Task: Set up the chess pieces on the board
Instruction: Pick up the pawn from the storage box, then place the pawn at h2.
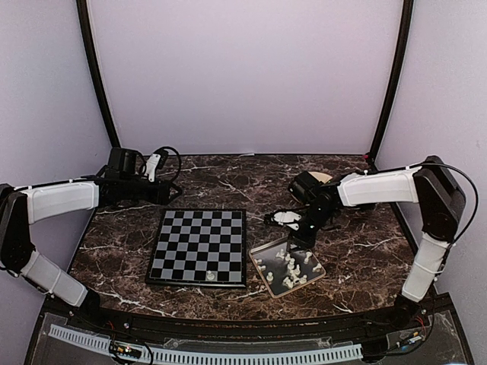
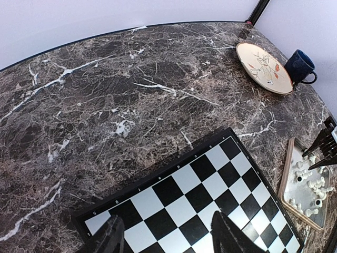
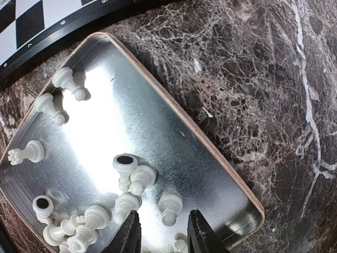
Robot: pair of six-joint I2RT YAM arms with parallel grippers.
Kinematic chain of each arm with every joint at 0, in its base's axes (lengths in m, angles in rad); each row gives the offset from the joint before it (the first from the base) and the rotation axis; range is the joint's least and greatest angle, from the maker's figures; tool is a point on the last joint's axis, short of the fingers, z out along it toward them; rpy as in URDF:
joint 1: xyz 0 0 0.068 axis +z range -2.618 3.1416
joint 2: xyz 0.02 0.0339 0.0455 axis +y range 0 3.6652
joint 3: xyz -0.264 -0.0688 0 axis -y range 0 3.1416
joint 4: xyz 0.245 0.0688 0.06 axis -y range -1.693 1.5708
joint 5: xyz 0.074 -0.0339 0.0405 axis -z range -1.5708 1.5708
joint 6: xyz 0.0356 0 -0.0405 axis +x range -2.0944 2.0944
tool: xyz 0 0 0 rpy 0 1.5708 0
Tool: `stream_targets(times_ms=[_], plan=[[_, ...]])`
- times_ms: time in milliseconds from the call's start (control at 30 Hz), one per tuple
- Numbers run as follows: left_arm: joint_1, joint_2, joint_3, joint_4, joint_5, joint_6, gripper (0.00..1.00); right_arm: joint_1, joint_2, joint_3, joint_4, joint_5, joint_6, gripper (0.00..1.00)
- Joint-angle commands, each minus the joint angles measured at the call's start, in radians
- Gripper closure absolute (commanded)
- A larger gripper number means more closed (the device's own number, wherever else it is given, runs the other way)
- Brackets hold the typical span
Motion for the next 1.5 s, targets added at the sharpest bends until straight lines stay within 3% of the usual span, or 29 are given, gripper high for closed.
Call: stream_targets(times_ms=[0, 533, 833, 1200, 1467], plan=[[-0.004, -0.007, 0.017, 0.003, 0.009, 0.0, 0.41, -0.001, 0.038, 0.049, 0.001, 0.019, 0.002, 0.7], [-0.004, 0.002, 0.027, 0.0, 0.02, -0.006, 0.41, -0.001, 0.023, 0.084, -0.036, 0.042, -0.011, 0.93], [-0.004, -0.002, 0.028, -0.003, 0.017, -0.008, 0.41, 0.064, 0.021, 0.264, -0.103, -0.045, -0.027, 0.94], [-0.004, -0.01, 0.03, -0.005, 0.018, -0.008, 0.41, 0.289, 0.208, 0.443, -0.113, -0.028, -0.07, 0.94], [-0.003, -0.022, 0.03, -0.006, 0.013, -0.003, 0.41, 0.354, 0.323, 0.514, -0.126, 0.001, -0.061, 0.94]])
